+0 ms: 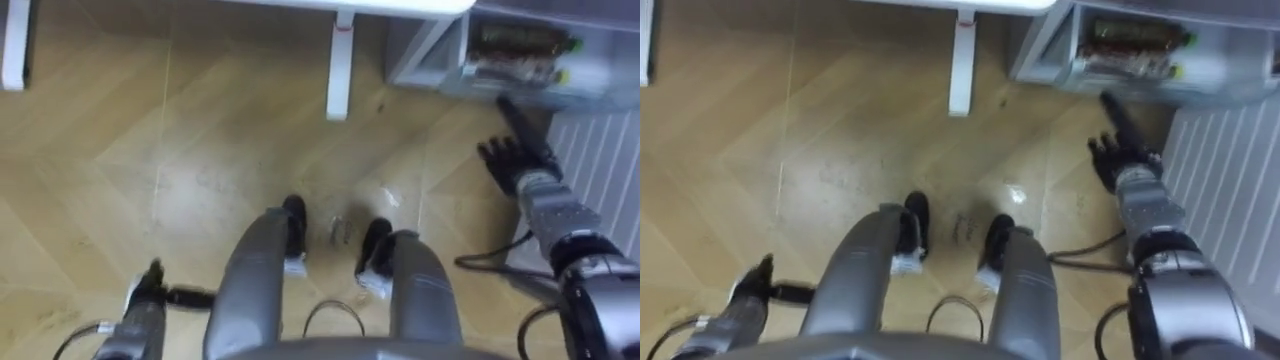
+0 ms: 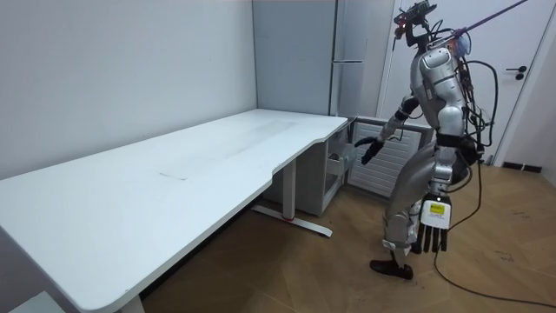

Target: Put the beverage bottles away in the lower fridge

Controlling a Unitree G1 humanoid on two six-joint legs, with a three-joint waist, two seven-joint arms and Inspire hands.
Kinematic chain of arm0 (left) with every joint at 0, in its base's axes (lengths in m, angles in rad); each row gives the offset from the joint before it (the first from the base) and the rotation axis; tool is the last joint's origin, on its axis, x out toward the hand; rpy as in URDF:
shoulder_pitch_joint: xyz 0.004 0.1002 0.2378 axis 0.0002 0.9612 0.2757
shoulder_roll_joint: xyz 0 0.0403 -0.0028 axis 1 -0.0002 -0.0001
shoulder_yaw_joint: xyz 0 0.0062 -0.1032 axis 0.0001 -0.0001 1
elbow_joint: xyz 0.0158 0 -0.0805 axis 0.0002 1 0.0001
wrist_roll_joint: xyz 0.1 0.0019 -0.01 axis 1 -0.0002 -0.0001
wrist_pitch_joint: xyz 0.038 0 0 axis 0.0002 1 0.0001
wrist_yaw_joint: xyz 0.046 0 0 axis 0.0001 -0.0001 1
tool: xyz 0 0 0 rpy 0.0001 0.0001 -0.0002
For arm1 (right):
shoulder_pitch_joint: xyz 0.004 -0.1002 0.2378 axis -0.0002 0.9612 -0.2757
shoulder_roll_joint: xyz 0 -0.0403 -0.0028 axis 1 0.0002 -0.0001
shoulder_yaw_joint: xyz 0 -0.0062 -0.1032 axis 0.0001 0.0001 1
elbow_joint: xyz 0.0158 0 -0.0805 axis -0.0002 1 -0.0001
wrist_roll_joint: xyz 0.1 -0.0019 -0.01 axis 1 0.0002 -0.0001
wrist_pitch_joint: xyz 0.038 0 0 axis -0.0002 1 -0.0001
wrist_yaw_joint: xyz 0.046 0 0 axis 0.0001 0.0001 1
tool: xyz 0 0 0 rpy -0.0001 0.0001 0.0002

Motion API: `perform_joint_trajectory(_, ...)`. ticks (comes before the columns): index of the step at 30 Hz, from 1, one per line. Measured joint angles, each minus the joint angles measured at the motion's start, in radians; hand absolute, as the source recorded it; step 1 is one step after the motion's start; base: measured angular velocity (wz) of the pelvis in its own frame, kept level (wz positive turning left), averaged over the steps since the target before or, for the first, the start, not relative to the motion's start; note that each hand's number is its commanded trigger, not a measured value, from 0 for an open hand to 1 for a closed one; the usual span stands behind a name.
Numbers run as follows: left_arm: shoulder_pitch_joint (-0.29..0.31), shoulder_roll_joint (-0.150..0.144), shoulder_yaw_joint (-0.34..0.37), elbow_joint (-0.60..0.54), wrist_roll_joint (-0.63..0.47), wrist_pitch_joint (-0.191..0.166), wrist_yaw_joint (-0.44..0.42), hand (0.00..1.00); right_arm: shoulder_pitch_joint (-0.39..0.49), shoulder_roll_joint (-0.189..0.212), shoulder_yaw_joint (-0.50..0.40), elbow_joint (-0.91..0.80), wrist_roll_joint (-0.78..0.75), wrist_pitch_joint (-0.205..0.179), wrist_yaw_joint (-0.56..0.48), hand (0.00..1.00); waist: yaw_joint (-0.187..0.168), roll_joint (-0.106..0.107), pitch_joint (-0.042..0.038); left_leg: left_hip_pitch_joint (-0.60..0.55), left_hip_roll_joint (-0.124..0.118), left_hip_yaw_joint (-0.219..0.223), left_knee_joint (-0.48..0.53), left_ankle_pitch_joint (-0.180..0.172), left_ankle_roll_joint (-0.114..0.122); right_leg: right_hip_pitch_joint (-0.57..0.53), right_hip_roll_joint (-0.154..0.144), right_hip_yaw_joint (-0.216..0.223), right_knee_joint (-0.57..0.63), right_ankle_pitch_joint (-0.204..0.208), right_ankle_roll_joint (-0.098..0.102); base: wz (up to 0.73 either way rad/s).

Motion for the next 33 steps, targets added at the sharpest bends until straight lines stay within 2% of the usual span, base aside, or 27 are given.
perform_joint_trajectory(2,-0.002,0.006,-0.009,0.000,0.000,-0.002,0.010,0.00,-0.033,-0.023,-0.021,0.015,0.059,-0.001,0.001,0.00,-0.004,-0.005,0.0050,-0.054,-0.004,-0.019,0.072,-0.022,-0.004,-0.045,-0.011,-0.007,0.075,-0.033,-0.004,0.19)
perform_joint_trajectory(4,-0.003,0.012,-0.031,0.000,0.001,-0.001,0.019,0.00,-0.052,-0.041,-0.022,0.022,0.080,-0.003,0.000,0.00,0.000,-0.009,0.0077,-0.101,0.003,-0.027,0.144,-0.051,-0.004,-0.085,-0.015,-0.009,0.142,-0.065,-0.007,0.13)
perform_joint_trajectory(6,-0.008,0.012,-0.041,0.000,0.000,0.003,0.024,0.00,-0.069,-0.051,-0.024,0.022,0.087,-0.007,0.003,0.00,-0.003,-0.011,0.0090,-0.151,0.000,-0.037,0.211,-0.074,-0.004,-0.130,-0.029,-0.012,0.213,-0.099,-0.009,0.16)
perform_joint_trajectory(8,-0.012,0.012,-0.046,0.000,0.000,0.006,0.027,0.00,-0.091,-0.060,-0.024,0.022,0.098,-0.011,0.004,0.00,0.006,-0.012,0.0093,-0.224,0.004,-0.044,0.323,-0.117,-0.001,-0.197,-0.040,-0.005,0.323,-0.144,-0.012,0.08)
perform_joint_trajectory(12,-0.017,0.014,-0.047,-0.003,0.001,0.015,0.037,0.00,-0.118,-0.060,-0.025,0.022,0.134,-0.015,0.007,0.00,0.006,-0.014,0.0104,-0.303,-0.002,-0.049,0.460,-0.167,0.006,-0.273,-0.070,0.004,0.470,-0.208,-0.013,0.12)
perform_joint_trajectory(14,-0.017,0.014,-0.048,-0.008,0.000,0.016,0.038,0.00,-0.148,-0.060,-0.030,0.021,0.160,-0.031,0.001,0.00,0.006,-0.014,0.0104,-0.348,0.001,-0.043,0.542,-0.202,0.009,-0.323,-0.087,0.023,0.559,-0.244,-0.012,0.02)
perform_joint_trajectory(17,-0.016,0.016,-0.048,-0.042,0.000,0.017,0.045,0.00,-0.152,-0.065,-0.030,0.003,0.183,-0.042,-0.001,0.00,0.001,-0.014,0.0106,-0.396,0.003,-0.035,0.622,-0.231,0.020,-0.378,-0.103,0.044,0.642,-0.272,-0.012,-0.03)
perform_joint_trajectory(19,-0.012,0.016,-0.048,-0.073,0.001,0.016,0.045,0.00,-0.153,-0.066,-0.034,-0.020,0.184,-0.051,-0.005,0.00,-0.006,-0.014,0.0105,-0.418,0.001,-0.025,0.647,-0.235,0.028,-0.405,-0.115,0.057,0.673,-0.280,-0.008,0.00)
perform_joint_trajectory(22,-0.003,0.016,-0.048,-0.118,0.001,0.011,0.045,0.00,-0.167,-0.066,-0.061,-0.024,0.185,-0.054,-0.015,0.00,-0.008,-0.013,0.0107,-0.435,0.001,-0.010,0.673,-0.240,0.037,-0.434,-0.117,0.078,0.703,-0.280,0.000,-0.03)
perform_joint_trajectory(27,0.005,0.024,-0.048,-0.145,0.011,0.006,0.044,0.00,-0.183,-0.079,-0.060,-0.051,0.177,-0.059,-0.078,0.00,-0.002,-0.011,0.0100,-0.442,0.002,0.002,0.681,-0.240,0.039,-0.450,-0.116,0.093,0.713,-0.276,0.008,-0.01)
perform_joint_trajectory(30,0.051,0.039,-0.046,-0.196,0.011,-0.009,0.044,0.00,-0.185,-0.081,-0.057,-0.097,0.175,-0.053,-0.125,0.00,-0.021,-0.008,0.0100,-0.441,0.000,0.017,0.684,-0.240,0.045,-0.460,-0.134,0.104,0.727,-0.275,0.009,0.00)
perform_joint_trajectory(33,0.064,0.043,-0.046,-0.208,0.010,-0.016,0.044,0.00,-0.186,-0.081,-0.056,-0.111,0.175,-0.050,-0.143,0.00,-0.022,-0.004,0.0097,-0.441,0.002,0.017,0.694,-0.243,0.051,-0.461,-0.134,0.104,0.737,-0.278,0.008,0.00)
